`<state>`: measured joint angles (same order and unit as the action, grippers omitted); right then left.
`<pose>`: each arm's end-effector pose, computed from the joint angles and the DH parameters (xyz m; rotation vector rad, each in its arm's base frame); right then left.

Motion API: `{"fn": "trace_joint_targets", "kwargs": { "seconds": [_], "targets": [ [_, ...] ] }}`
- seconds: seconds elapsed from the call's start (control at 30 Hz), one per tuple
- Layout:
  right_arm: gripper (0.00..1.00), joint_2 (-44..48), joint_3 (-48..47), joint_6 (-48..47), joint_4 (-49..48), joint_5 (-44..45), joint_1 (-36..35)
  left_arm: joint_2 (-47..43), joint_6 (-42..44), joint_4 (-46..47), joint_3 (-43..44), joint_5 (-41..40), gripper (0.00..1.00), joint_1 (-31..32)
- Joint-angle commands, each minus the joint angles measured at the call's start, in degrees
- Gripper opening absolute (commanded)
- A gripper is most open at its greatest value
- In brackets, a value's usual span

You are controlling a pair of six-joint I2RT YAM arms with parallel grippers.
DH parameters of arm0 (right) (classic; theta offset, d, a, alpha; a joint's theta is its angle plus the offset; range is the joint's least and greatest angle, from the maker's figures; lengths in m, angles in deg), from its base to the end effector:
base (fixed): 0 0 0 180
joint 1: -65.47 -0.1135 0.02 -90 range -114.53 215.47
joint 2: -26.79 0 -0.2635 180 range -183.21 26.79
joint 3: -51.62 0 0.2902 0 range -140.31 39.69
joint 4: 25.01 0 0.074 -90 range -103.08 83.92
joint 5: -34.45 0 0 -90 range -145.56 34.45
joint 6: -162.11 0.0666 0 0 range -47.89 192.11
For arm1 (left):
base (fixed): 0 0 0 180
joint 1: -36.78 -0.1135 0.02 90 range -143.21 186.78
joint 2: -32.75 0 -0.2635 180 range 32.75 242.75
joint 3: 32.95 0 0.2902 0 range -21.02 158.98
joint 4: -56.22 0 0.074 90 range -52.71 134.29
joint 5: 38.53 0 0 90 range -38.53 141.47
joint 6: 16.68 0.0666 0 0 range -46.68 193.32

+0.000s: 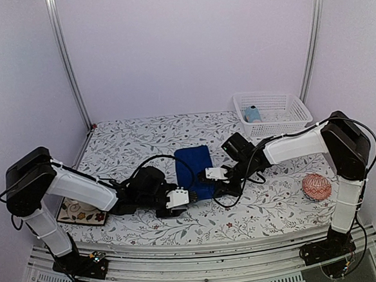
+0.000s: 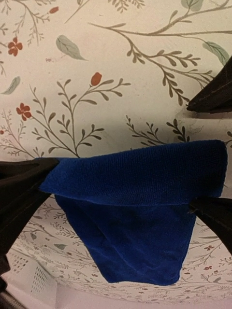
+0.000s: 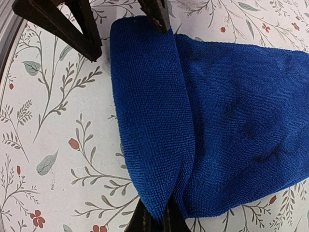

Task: Roll the towels
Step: Roll the towel at the center of the board.

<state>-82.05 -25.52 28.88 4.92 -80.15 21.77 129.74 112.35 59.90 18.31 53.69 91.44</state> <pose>0.2816 0.3074 0.0920 -1.8885 1.7847 0.5684 0.2056 -0.2943 0.0731 1.6995 1.5661 -0.1841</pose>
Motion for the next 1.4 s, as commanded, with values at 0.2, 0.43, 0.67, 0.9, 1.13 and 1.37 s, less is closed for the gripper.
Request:
{"fn": "trace_joint_targets", "kwargs": {
  "seconds": [0.2, 0.43, 0.67, 0.9, 1.13, 1.37],
  "targets": [
    [0.04, 1.36, 1.19, 0.68, 0.03, -0.14, 0.44, 3.72, -1.52, 1.05, 2.03, -4.25, 0.32, 1.16],
    [0.05, 2.6, 1.36, -0.64, 1.06, 2.06, 0.46, 3.3, -2.21, -7.45, 5.14, -0.19, 0.0, 0.92],
    [0.05, 3.46, 0.86, -2.52, 3.91, 2.7, 0.47, 2.71, -4.66, -15.75, 9.12, 6.08, 0.0, -1.53],
    [0.05, 3.87, 0.08, -4.18, 9.38, 2.64, 0.54, 2.77, -6.28, -27.64, 14.27, 18.82, 0.0, -7.88],
    [0.07, 2.07, -2.38, -4.73, 10.69, 2.43, 0.6, 4.98, -6.12, -31.65, 17.45, 26.0, 0.0, -9.86],
    [0.13, -0.32, -5.36, -3.32, 10.71, 4.12, 0.98, 8.83, -7.35, -35.0, 20.04, 29.23, 0.0, -9.91]
  ]
}}
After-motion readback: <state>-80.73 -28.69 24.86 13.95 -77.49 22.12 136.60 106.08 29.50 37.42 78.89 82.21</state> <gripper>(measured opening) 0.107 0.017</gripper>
